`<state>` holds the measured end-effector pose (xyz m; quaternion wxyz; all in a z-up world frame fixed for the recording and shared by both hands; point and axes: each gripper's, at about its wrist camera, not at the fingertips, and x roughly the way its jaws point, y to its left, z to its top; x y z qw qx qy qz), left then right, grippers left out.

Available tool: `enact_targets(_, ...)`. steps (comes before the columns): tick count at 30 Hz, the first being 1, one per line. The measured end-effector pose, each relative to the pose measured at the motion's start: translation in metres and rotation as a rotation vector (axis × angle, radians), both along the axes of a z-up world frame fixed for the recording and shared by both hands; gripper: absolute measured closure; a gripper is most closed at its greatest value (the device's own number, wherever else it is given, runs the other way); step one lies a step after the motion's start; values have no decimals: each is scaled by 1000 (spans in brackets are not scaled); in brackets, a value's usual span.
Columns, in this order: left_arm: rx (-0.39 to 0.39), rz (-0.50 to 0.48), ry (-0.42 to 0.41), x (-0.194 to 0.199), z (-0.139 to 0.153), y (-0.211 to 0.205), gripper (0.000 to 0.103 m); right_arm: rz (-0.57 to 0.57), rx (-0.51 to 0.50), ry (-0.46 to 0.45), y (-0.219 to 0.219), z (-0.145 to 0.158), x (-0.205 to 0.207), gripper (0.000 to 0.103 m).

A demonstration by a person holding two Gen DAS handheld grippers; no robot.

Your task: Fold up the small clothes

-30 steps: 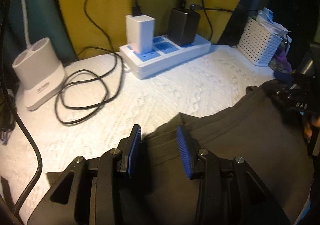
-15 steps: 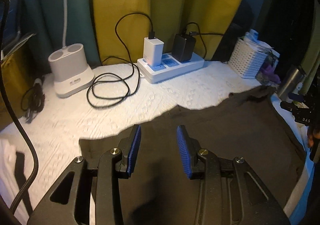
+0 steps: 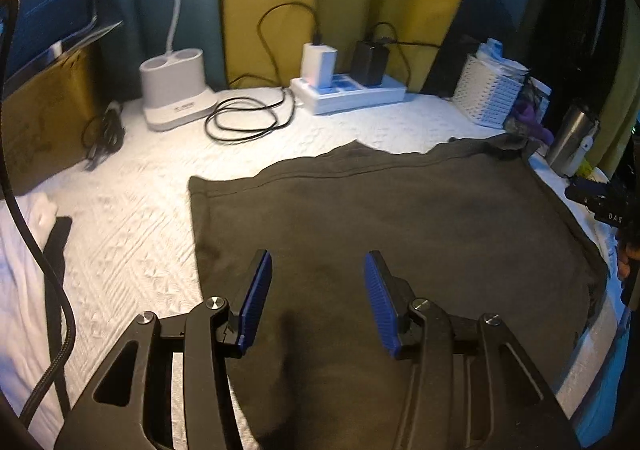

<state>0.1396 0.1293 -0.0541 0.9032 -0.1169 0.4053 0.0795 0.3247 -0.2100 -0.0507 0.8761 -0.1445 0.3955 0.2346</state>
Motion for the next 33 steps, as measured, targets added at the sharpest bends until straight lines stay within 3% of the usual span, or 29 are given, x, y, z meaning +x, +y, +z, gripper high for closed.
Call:
enact_targets(4,-8,32,13,6,-6,16,55,96,23,60,48,-8,23,39)
enact_targets(10,-24,58,39,21,-21,36,55,62,25,200,89,-42,76,39)
enact_targets(15,-38,63,53,36,-30,47,55,30,-6,191,100,-46,109,39)
enact_targets(19,-45,68,53,42,-32,53,55,2,-57,96,102,-33,123,39)
enact_targets(24,-52,83,38,41,-27,57,55,-10,-63,36,80,-11,115,39)
enact_targets(33,-27,59,-12,17,-3,30,55,-48,-103,-34,7,13,41,39)
